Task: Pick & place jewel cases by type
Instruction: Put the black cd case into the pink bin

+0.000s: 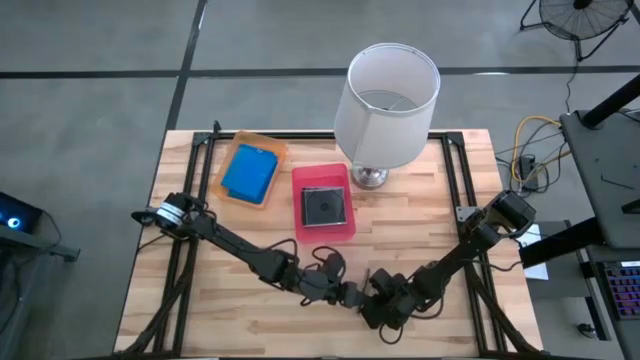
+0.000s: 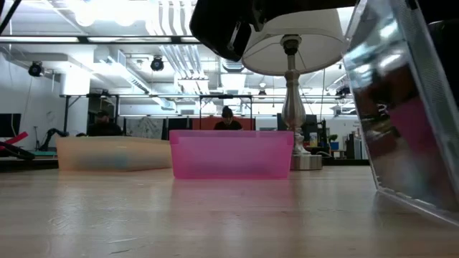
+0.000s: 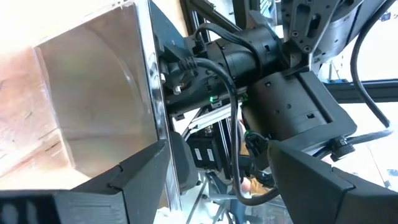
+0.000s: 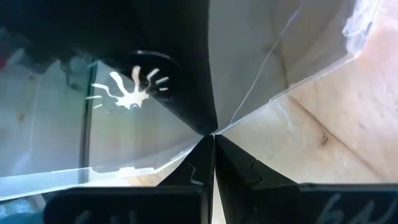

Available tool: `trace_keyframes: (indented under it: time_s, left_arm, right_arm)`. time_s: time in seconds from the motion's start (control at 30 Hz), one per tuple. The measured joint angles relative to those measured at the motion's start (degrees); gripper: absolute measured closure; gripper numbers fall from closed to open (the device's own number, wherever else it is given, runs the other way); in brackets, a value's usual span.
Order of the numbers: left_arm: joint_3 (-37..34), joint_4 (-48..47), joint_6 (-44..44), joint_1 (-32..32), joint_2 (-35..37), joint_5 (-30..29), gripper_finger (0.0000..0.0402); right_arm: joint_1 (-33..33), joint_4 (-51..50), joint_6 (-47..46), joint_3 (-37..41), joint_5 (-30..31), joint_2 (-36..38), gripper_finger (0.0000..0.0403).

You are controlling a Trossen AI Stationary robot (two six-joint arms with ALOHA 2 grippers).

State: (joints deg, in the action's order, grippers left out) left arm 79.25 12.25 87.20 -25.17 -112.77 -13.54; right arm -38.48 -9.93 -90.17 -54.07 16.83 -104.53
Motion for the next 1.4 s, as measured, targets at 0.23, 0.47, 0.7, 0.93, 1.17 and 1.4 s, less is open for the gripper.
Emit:
trace_keyframes:
  time_s: [0.23, 0.47, 0.7, 0.93, 1.17, 1.4]
  left_arm:
    - [-0.03, -0.06, -0.27, 0.2, 0.0, 0.07, 0.0139]
    - [-0.03, -0.06, -0.27, 0.24, 0.0, 0.12, 0.0139]
    - [-0.03, -0.05, -0.4, 0.24, 0.0, 0.18, 0.0139]
    - [-0.03, -1.3, -0.84, 0.33, 0.0, 0.2, 0.0139]
    - [-0.03, -1.79, -1.91, 0.35, 0.0, 0.67, 0.0155]
    - [-0.05, -1.22, -2.25, 0.39, 0.0, 0.55, 0.0161]
  right_arm:
    - [0.15, 0.26, 0.48, 0.12, 1.28, 0.04, 0.0394]
    - [0.17, 0.29, 1.05, 0.12, 1.57, 0.11, 0.0394]
    - [0.23, 1.61, 2.24, 0.29, 3.09, 0.11, 0.0394]
    - [0.28, 1.96, 2.34, 0.34, 3.09, 0.15, 0.0395]
    - [0.39, 2.06, 3.04, 0.36, 3.13, 0.2, 0.0395]
    - [0.37, 3.12, 4.05, 0.47, 4.36, 0.2, 0.0395]
